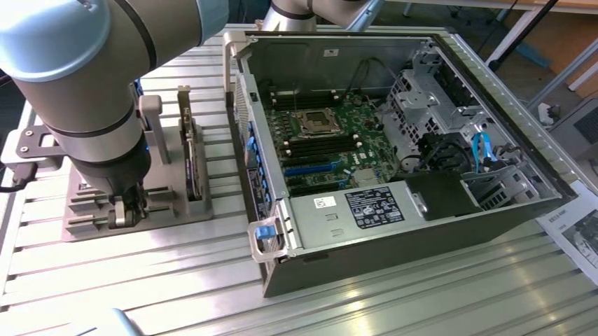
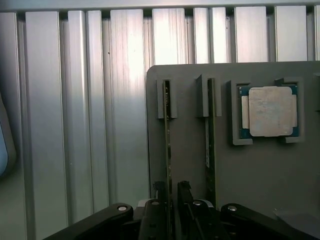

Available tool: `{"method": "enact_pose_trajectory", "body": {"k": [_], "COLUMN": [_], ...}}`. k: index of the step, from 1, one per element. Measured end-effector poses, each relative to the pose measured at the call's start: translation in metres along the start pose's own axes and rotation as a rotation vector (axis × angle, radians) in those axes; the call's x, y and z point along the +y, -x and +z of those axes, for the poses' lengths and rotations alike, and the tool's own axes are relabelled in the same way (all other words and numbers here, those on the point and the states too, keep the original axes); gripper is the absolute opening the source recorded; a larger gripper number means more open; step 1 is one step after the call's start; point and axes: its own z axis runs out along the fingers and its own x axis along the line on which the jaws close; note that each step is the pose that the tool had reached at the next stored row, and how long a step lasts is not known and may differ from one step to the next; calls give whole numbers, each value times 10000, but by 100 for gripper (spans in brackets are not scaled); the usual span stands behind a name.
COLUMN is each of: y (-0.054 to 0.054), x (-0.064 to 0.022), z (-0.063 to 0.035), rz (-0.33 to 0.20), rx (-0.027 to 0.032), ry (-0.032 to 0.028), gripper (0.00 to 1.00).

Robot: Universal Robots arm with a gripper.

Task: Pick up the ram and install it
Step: 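Pick up the ram and move it above insertion slot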

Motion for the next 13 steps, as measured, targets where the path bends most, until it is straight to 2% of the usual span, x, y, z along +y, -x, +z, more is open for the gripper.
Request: {"method": "enact_pose_trajectory", "body": {"k": [11,12,13], "y": [5,7,7], "x": [0,0,1], "z": [0,0,0], "rz": [0,0,-1], "rx": [0,0,3], "ry": [0,0,2], "gripper": [24,22,16]}}
